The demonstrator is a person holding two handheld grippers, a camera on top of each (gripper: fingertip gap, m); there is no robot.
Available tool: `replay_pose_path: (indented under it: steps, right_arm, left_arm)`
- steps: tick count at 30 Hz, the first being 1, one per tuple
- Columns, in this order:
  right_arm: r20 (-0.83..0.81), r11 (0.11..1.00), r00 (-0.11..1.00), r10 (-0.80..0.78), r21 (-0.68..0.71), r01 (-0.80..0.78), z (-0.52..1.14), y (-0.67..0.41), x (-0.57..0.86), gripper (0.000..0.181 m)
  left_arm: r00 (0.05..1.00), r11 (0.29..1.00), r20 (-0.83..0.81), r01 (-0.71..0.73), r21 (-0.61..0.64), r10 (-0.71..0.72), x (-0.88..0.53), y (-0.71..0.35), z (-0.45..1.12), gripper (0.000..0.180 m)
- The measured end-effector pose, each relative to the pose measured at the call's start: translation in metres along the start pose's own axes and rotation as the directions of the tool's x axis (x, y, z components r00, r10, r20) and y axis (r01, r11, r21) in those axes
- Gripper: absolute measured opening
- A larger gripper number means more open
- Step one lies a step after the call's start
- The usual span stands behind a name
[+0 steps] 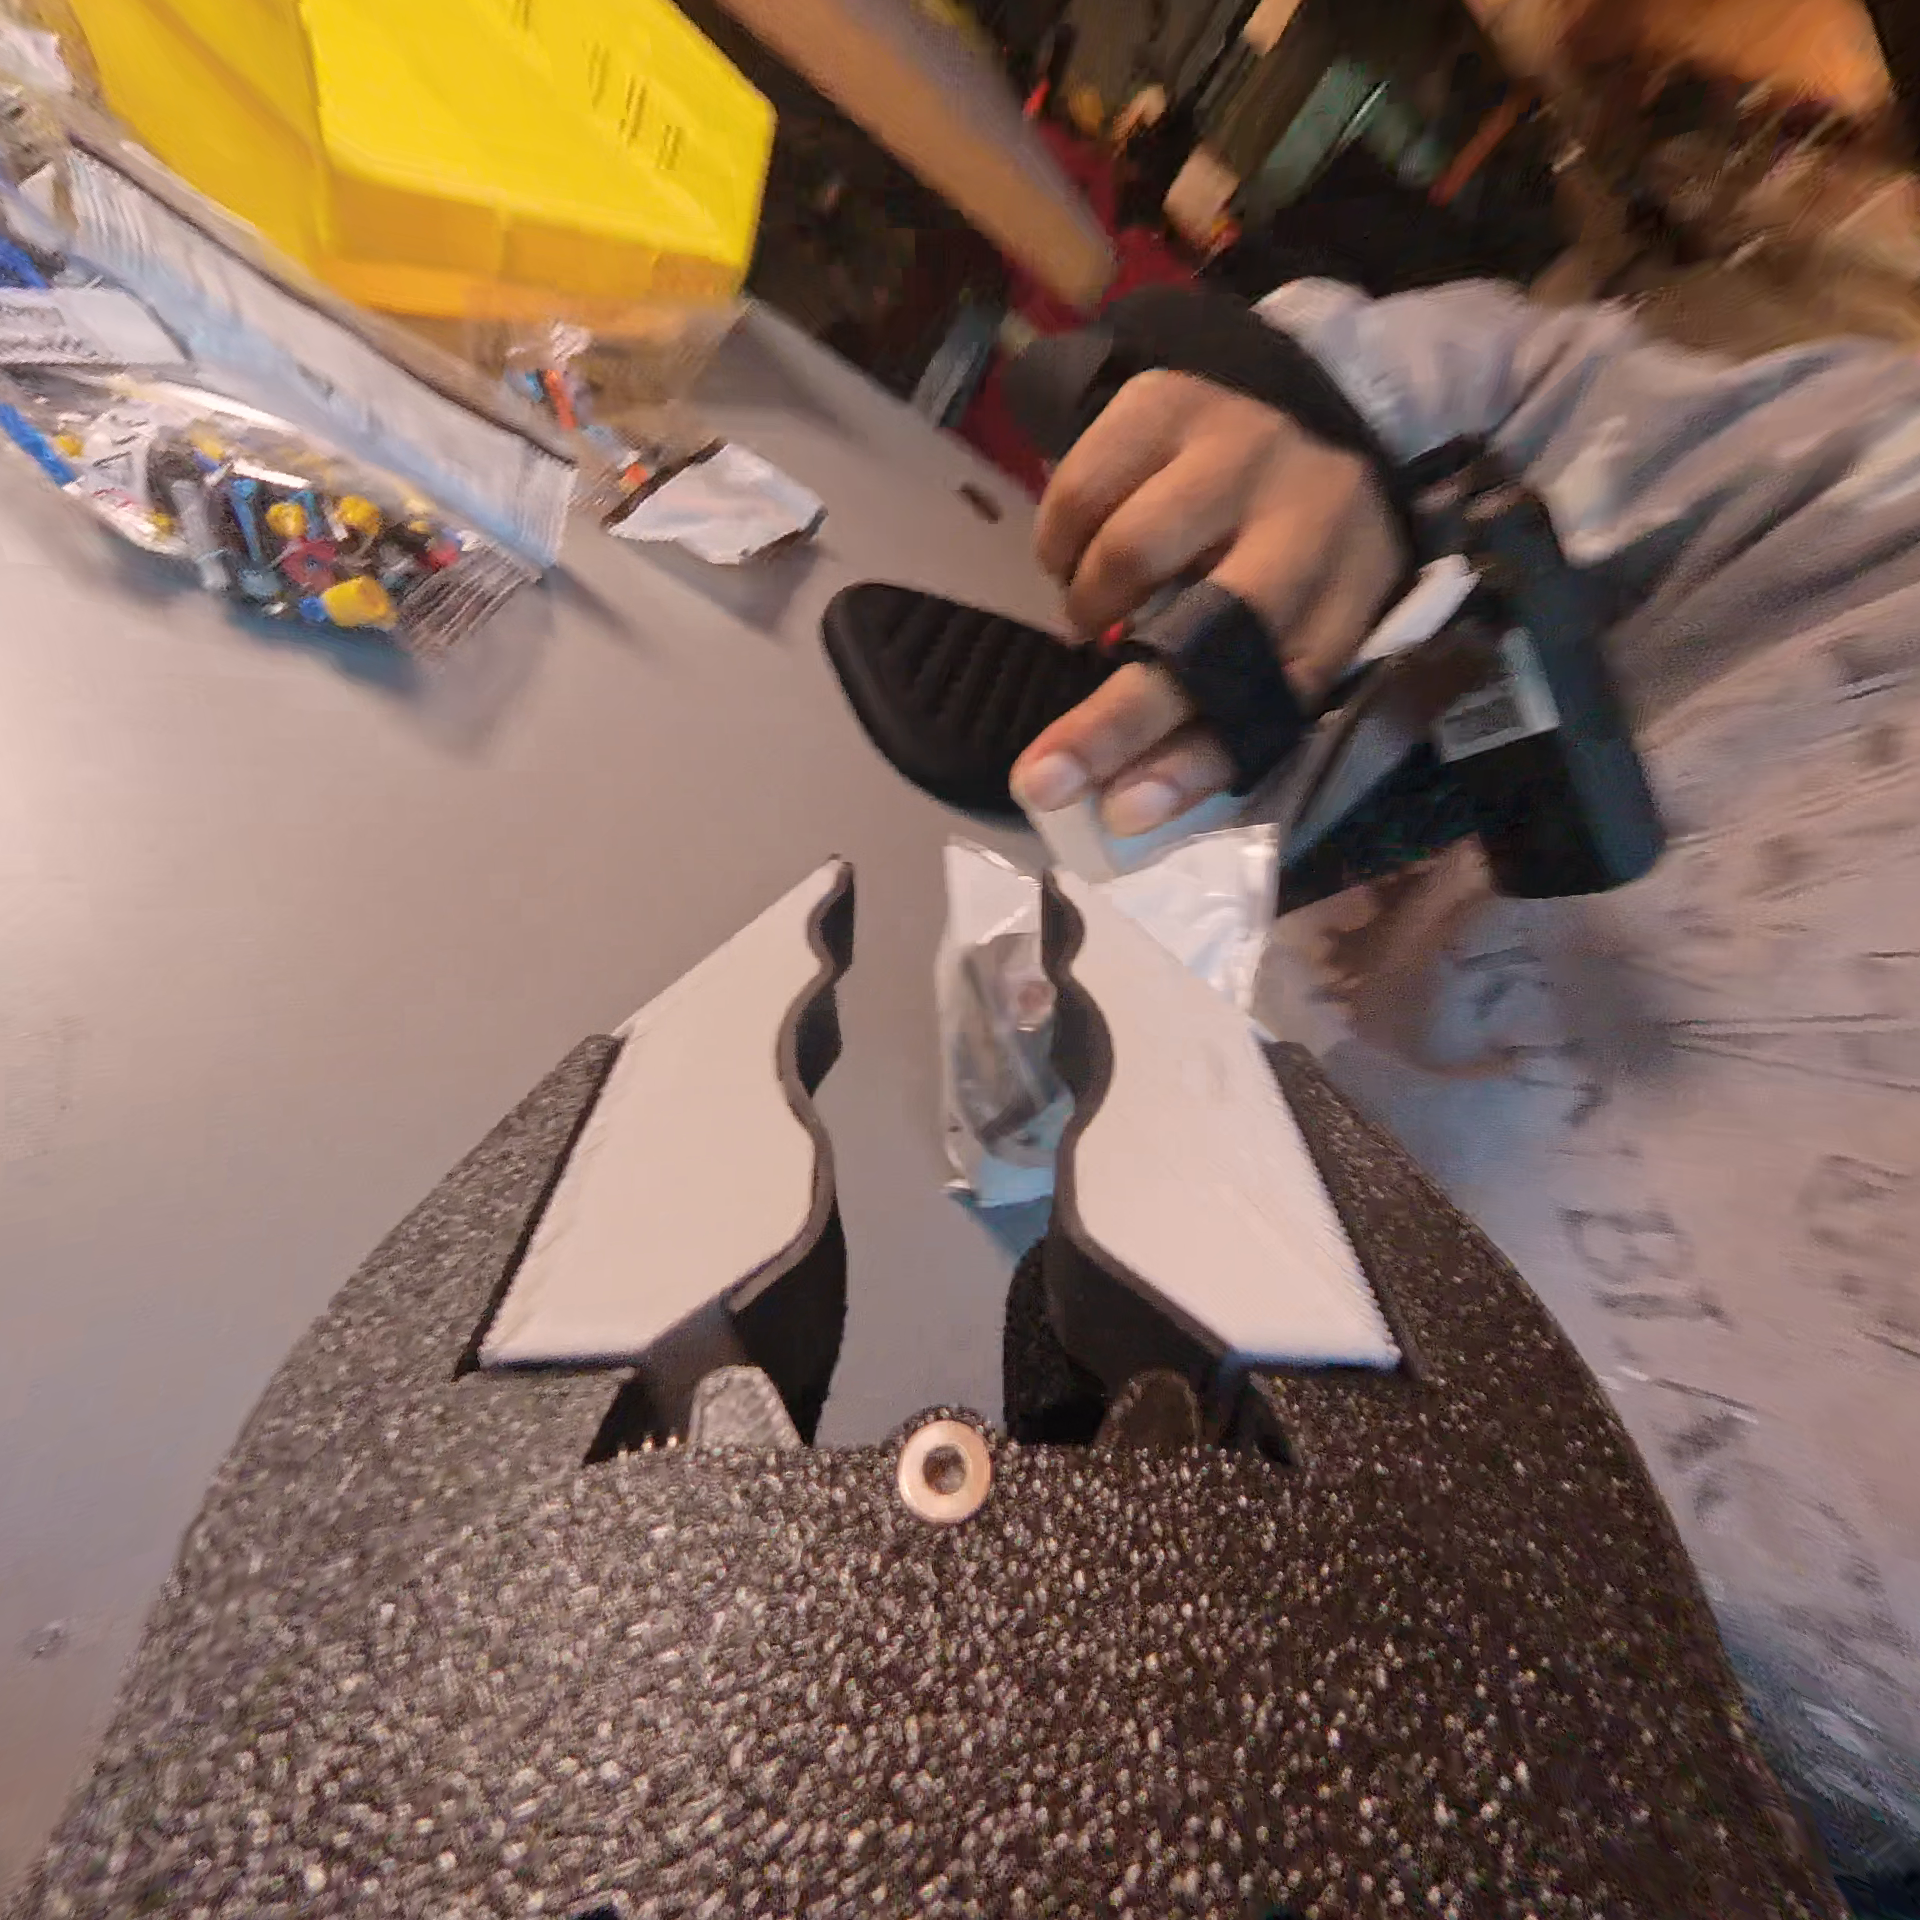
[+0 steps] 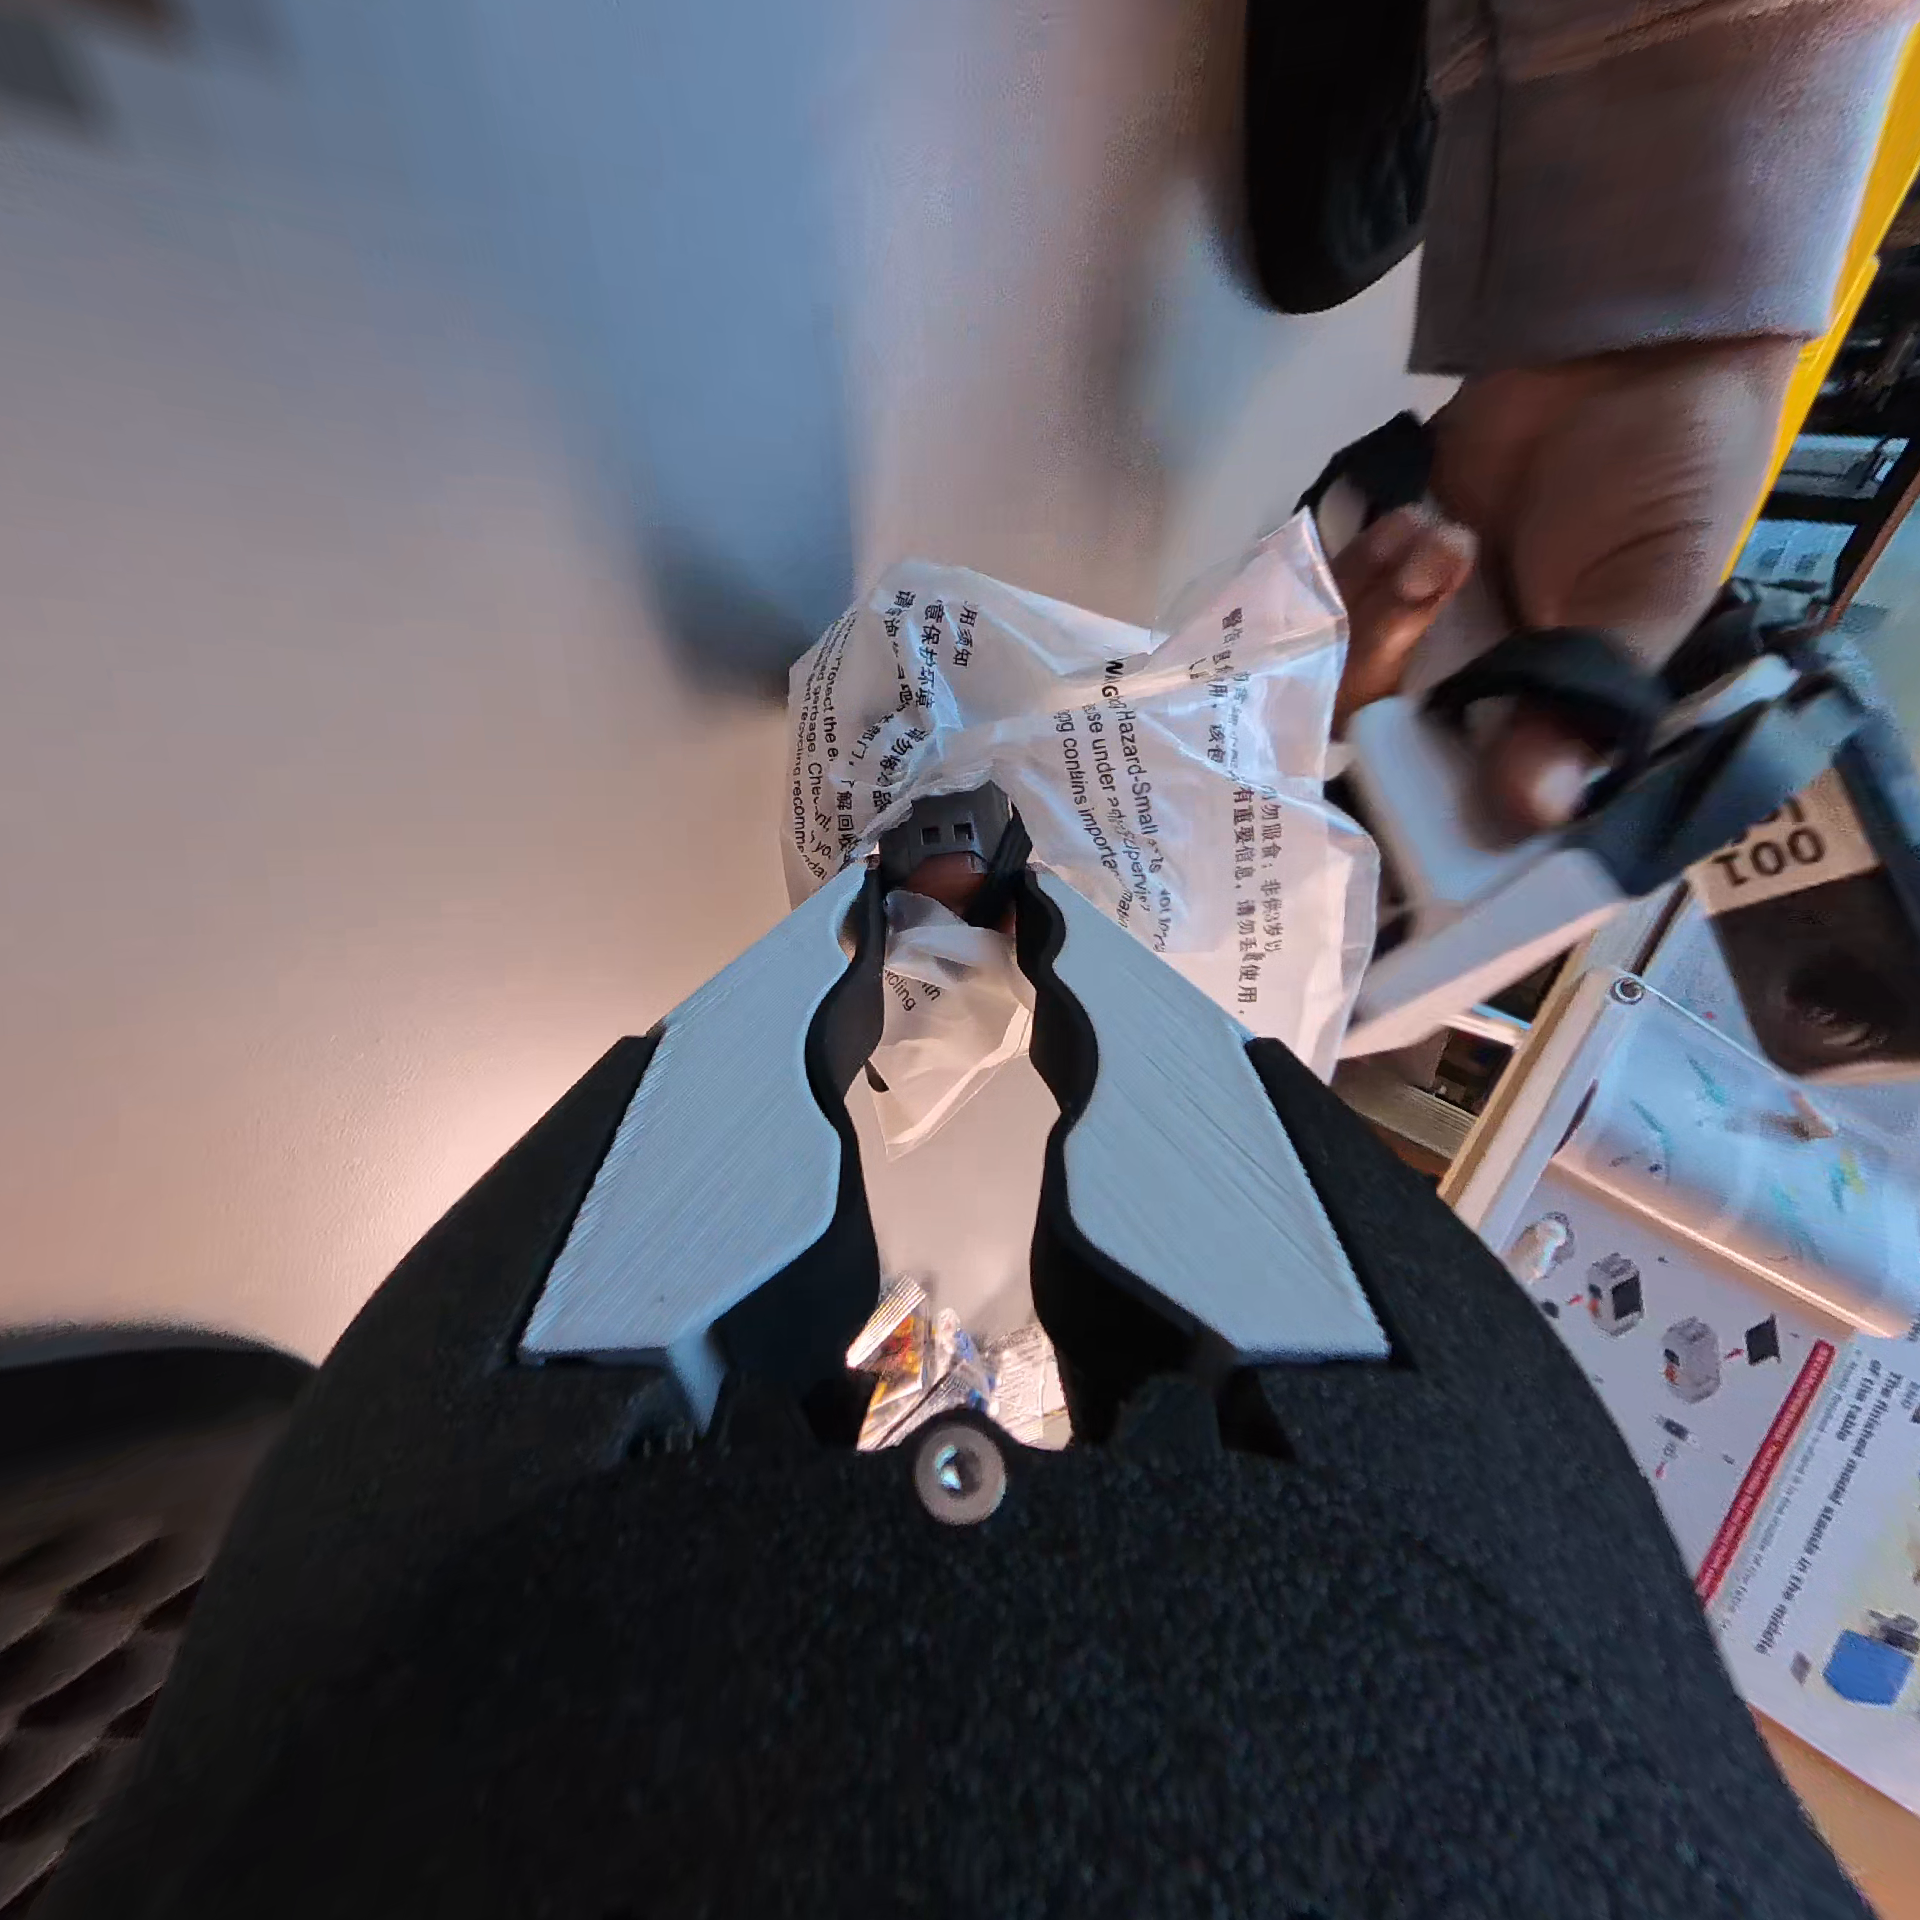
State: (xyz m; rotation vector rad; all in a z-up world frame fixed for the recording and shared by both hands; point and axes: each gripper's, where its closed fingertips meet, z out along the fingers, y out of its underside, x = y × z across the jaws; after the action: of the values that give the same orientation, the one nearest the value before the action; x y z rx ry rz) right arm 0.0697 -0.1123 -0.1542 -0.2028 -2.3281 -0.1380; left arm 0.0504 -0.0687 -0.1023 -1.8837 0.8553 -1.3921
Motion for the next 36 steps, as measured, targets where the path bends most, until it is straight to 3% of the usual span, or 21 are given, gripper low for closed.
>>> replay_pose_path:
  steps: [2,5,6,7,10,14,24,31,36]
  right_arm:
    - [0.01,1.0,1.0,-0.002,-0.006,0.002,0.0,0.004,-0.003,0.024]
    - [0.023,1.0,1.0,-0.015,-0.002,0.015,0.005,0.004,-0.005,0.024]
    - [0.028,1.0,0.999,-0.025,-0.002,0.025,0.006,0.003,-0.005,0.024]
    - [0.029,0.999,0.999,-0.038,0.004,0.038,0.007,0.001,-0.004,0.024]
    - [0.031,0.997,0.997,-0.075,0.006,0.075,0.009,-0.001,-0.006,0.024]
    - [0.024,0.991,0.99,-0.137,-0.003,0.137,0.011,-0.009,-0.002,0.024]
    - [0.109,0.96,0.963,-0.245,-0.111,0.256,0.017,-0.002,-0.012,0.022]
    - [-0.076,0.98,0.981,-0.181,-0.1,0.173,-0.002,0.008,0.004,0.023]
    - [-0.209,0.998,0.978,0.008,-0.058,-0.021,-0.016,0.024,0.027,0.023]
  left_arm:
    - [0.996,0.999,-0.094,0.003,0.044,0.001,0.018,-0.006,-0.008,0.056]
    - [0.991,0.994,-0.105,-0.094,-0.058,0.088,0.033,0.012,0.008,0.065]
    - [0.989,0.986,-0.084,-0.127,-0.11,0.118,0.032,0.02,0.017,0.06]
    - [0.988,0.976,-0.068,-0.145,-0.16,0.136,0.029,0.029,0.024,0.042]
    - [0.995,0.983,-0.089,-0.06,-0.172,0.045,0.023,0.033,0.026,0.003]
    - [0.999,0.979,-0.04,-0.02,-0.201,0.012,0.011,0.041,0.03,0.0]
    - [0.959,0.931,0.25,-0.035,-0.364,0.133,-0.026,0.053,0.044,0.0]
    - [0.975,0.969,0.222,0.06,-0.24,-0.005,-0.027,0.055,0.026,0.0]
    - [0.99,0.982,0.112,0.106,-0.155,-0.089,-0.011,0.048,0.021,0.0]
